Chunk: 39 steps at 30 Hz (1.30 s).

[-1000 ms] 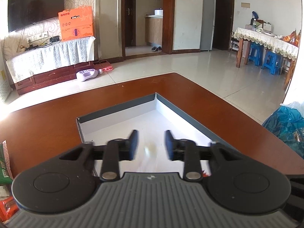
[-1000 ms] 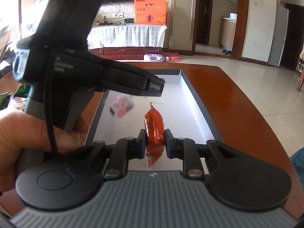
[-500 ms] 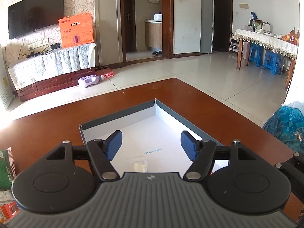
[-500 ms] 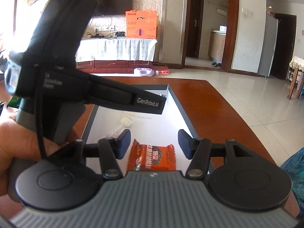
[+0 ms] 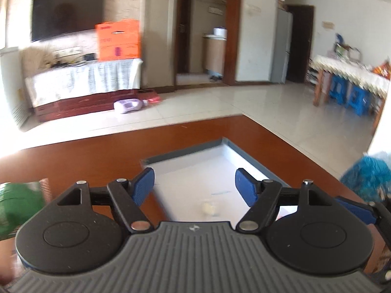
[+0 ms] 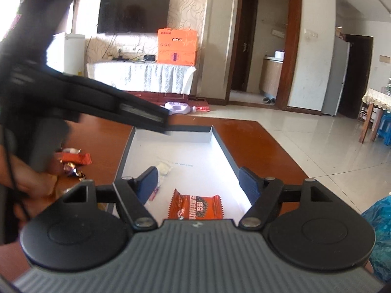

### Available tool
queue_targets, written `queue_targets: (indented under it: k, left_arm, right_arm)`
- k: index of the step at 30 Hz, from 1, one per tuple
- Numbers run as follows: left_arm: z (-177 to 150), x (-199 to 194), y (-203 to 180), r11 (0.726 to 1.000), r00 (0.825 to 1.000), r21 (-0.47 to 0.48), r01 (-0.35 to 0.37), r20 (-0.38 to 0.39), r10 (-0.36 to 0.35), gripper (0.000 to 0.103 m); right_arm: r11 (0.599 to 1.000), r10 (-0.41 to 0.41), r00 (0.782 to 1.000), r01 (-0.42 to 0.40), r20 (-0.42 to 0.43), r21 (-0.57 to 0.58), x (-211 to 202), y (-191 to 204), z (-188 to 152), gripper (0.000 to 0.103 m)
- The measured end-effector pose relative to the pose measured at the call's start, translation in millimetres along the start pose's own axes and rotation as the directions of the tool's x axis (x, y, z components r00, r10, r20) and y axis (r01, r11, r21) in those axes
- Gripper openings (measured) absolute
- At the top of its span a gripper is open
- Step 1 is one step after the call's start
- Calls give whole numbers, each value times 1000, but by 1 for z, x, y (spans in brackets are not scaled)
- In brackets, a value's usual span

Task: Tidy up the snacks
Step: 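Move both tools back to the snacks on the table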

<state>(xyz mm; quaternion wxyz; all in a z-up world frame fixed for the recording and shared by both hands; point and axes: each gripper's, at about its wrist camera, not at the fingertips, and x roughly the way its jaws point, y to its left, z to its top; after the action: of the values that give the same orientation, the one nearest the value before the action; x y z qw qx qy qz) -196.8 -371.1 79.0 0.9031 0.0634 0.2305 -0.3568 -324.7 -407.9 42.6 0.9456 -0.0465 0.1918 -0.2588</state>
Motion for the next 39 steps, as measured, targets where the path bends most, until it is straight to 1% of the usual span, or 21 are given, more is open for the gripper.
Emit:
queue_targets:
  k: [3,5,7,9,11,14,15,17,19,20,22,23,24,26,30,33,36,38,39]
  left_arm:
    - [5,-28,37,998,998,-41,-55,31,56,86]
    - [5,-46,61,994,993,-36,-106,43,108,89]
    - [0,-63,82,988,987,-16,-153,43,153,90]
    - [-8,-78,99,981,980,8,-195,34,195,91]
    - [-21,-95,119,972,972,16,-236,13,236,91]
    - [-47,-123,144,967,967,-14,-253,-23,253,91]
    - [-55,-130,149,967,967,-30,-253,-40,252,91]
    - [-73,-141,157,969,969,-59,-241,-75,236,91]
    - [-85,-142,155,973,971,-56,-224,-100,218,91]
    - [-91,-139,151,976,972,-45,-211,-111,205,91]
    - [-99,-129,145,981,972,-21,-194,-142,190,90]
    - [-102,-120,137,981,970,-16,-193,-157,188,90]
    - [-103,-115,137,982,969,-22,-190,-167,184,90]
    - [-106,-101,135,982,967,-40,-184,-188,173,90]
    - [-108,-78,132,980,960,-46,-191,-218,177,90]
    - [-106,-63,138,978,960,-105,-181,-236,152,90]
    - [-103,-57,144,976,964,-129,-177,-224,145,90]
    - [-102,-55,145,976,967,-133,-172,-212,141,82]
    - [-102,-56,144,977,969,-131,-167,-205,138,71]
  right_arm:
    - [999,2,1000,-3,22,35,-8,2,1,74]
    - [999,24,999,-26,41,48,-15,6,2,74]
    - [995,75,996,-78,54,54,-23,13,2,74]
    - [990,134,990,-137,49,45,-26,23,3,74]
    - [980,201,979,-201,29,2,-27,41,3,74]
    - [949,303,952,-305,-34,-77,-23,68,0,74]
    - [939,321,945,-326,-58,-109,-20,75,-2,73]
    - [926,323,941,-337,-104,-172,-13,88,-5,73]
    - [922,309,941,-332,-139,-197,-6,99,-8,71]
    - [923,303,941,-330,-153,-200,-3,102,-9,68]
    - [925,292,941,-323,-173,-199,2,101,-13,67]
    - [925,287,940,-322,-184,-201,4,102,-15,65]
    - [926,281,940,-319,-194,-203,7,102,-16,64]
    - [928,268,941,-310,-208,-207,13,100,-16,64]
    - [930,276,934,-319,-226,-184,26,95,-13,63]
    - [925,278,933,-324,-230,-197,30,97,-11,63]
    - [915,280,928,-335,-247,-223,33,103,-13,64]
    - [907,278,924,-343,-263,-245,33,108,-14,65]
    - [901,299,914,-365,-274,-233,32,108,-15,58]
